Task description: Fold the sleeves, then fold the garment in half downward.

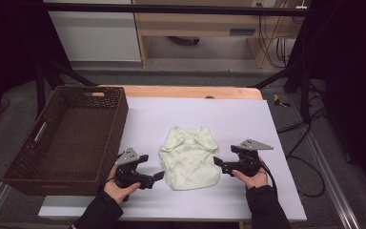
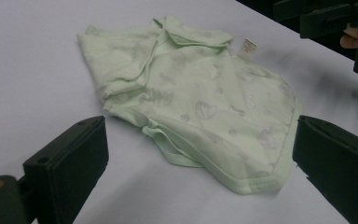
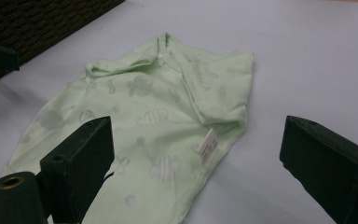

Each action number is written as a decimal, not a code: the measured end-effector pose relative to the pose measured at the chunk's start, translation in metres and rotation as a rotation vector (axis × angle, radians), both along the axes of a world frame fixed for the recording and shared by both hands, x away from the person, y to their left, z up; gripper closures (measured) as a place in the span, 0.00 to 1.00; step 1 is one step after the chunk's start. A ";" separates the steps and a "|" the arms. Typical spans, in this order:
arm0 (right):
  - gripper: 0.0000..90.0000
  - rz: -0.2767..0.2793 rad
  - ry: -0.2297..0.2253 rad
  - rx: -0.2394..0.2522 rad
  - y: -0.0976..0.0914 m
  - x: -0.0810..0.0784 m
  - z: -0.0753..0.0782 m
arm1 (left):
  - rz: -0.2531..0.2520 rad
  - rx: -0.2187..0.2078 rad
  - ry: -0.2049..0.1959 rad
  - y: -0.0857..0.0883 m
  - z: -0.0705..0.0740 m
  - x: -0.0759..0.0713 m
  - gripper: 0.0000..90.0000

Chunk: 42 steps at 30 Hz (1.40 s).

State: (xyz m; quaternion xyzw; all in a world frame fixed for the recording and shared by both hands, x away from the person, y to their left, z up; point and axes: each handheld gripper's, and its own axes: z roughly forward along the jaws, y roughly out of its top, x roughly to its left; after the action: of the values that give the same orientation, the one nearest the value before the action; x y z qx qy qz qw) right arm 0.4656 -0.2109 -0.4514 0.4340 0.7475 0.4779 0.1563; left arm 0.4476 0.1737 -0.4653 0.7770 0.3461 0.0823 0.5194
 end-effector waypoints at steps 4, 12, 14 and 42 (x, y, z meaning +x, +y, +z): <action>0.10 0.000 0.016 0.004 -0.002 -0.006 -0.003 | -0.006 0.000 0.005 -0.003 0.001 -0.001 0.03; 0.09 0.016 0.015 0.013 -0.001 -0.017 -0.005 | -0.025 0.020 0.011 -0.010 -0.001 -0.005 0.03; 0.09 0.014 0.013 0.019 -0.002 -0.019 -0.006 | -0.031 0.021 0.012 -0.012 -0.001 -0.006 0.03; 0.10 0.011 0.067 -0.027 -0.002 -0.036 -0.024 | -0.067 0.095 0.070 -0.036 -0.015 -0.013 0.03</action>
State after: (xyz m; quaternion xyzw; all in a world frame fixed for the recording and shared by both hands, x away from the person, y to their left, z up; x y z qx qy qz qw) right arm 0.4293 -0.2127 -0.4753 0.4434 0.7612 0.4539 0.1343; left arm 0.4351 0.1378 -0.4801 0.8142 0.3337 0.0538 0.4721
